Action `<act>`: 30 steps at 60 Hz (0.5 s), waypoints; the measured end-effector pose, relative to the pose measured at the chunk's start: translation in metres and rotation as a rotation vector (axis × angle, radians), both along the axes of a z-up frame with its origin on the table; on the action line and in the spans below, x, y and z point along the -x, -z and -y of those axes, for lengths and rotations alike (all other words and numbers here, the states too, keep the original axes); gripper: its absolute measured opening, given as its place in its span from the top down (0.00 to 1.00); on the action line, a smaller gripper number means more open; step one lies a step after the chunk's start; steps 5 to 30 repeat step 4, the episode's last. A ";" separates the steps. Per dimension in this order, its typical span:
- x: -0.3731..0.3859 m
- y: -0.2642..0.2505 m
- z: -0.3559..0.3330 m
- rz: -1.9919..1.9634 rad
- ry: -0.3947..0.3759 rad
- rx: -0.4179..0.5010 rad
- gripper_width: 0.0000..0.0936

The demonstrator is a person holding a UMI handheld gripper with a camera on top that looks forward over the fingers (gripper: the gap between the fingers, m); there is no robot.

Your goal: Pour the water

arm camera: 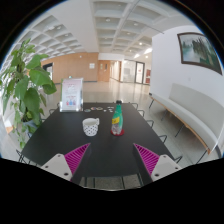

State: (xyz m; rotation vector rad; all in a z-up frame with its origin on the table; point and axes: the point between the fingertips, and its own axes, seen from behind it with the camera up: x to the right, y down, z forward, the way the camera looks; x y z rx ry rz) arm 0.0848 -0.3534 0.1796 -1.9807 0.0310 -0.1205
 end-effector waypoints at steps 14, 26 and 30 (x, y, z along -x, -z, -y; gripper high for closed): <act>0.003 0.004 0.002 -0.030 0.003 0.004 0.09; 0.003 0.004 0.002 -0.030 0.003 0.004 0.09; 0.003 0.004 0.002 -0.030 0.003 0.004 0.09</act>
